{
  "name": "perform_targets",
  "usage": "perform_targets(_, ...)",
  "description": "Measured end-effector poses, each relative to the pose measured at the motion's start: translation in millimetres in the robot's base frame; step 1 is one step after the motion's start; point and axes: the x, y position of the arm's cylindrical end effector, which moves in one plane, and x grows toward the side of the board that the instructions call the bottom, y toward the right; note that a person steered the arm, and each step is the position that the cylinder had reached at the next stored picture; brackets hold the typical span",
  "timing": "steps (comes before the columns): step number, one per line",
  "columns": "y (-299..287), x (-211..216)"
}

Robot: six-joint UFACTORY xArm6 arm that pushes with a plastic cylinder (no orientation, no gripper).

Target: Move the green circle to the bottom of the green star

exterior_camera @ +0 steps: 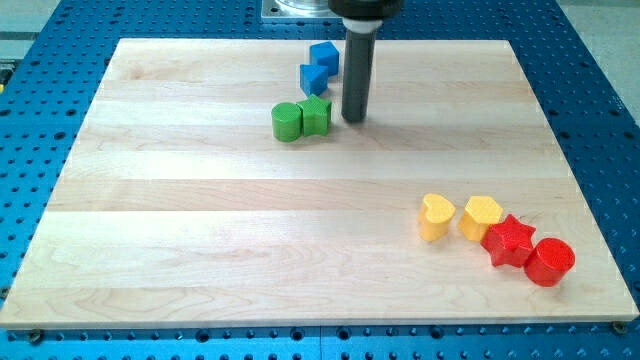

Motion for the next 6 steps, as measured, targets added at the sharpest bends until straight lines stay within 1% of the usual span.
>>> perform_targets(1, -69.3, 53.1)
perform_targets(2, -176.7, 32.4)
perform_targets(3, -165.6, -13.1)
perform_targets(4, -110.0, -36.1)
perform_targets(6, -96.0, 48.2)
